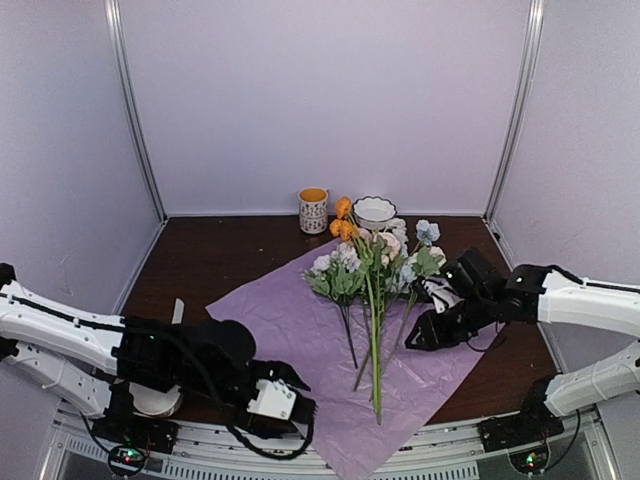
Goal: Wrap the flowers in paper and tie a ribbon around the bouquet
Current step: Move the flattened wrapping paper to the center of the board, then pick up the bottom corner of the flattened wrapping paper from the center of the board.
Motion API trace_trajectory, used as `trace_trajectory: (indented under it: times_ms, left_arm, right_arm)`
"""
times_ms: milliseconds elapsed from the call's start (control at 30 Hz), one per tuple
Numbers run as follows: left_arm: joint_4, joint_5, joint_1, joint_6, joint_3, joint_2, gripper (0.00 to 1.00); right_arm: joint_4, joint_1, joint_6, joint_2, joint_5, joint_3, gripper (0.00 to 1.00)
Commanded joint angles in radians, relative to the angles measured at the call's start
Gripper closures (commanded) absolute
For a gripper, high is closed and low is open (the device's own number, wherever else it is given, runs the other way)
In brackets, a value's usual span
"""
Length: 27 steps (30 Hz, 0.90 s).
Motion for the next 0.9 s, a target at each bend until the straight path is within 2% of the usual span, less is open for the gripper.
trace_trajectory:
  times_ms: [0,200,300,367,433,500,567,800,833,867]
  left_arm:
    - [-0.075,-0.196,-0.083,0.249,0.032,0.175,0.23]
    - [-0.078,-0.151,-0.110,0.361,0.085,0.342,0.22]
    - [-0.101,-0.188,-0.124,0.416,0.115,0.415,0.22]
    - [-0.044,-0.248,-0.125,0.420,0.107,0.445,0.23]
    - [0.005,-0.330,-0.125,0.420,0.106,0.467,0.27]
    - [0.012,-0.354,-0.125,0.390,0.130,0.479,0.32]
    - [0.025,-0.347,-0.125,0.360,0.143,0.478,0.42]
    - [0.073,-0.342,-0.119,0.315,0.117,0.462,0.95]
    - [0.067,-0.325,-0.114,0.302,0.118,0.456,1.00]
    - [0.060,-0.306,-0.104,0.290,0.120,0.445,1.00]
  right_arm:
    - [0.262,0.200,0.130,0.046,-0.056,-0.051,0.70]
    - [0.349,0.339,0.162,0.225,-0.038,-0.004,0.73]
    - [0.369,0.363,0.165,0.280,-0.044,0.010,0.74]
    - [0.394,0.365,0.173,0.303,-0.053,0.005,0.75]
    - [0.416,0.365,0.173,0.322,-0.066,-0.002,0.76]
    - [0.424,0.365,0.170,0.340,-0.075,-0.005,0.77]
    - [0.419,0.365,0.166,0.360,-0.079,-0.005,0.78]
    - [0.403,0.365,0.150,0.376,-0.095,-0.010,0.78]
    - [0.400,0.365,0.149,0.371,-0.101,-0.008,0.78]
    - [0.391,0.364,0.147,0.365,-0.108,-0.003,0.78]
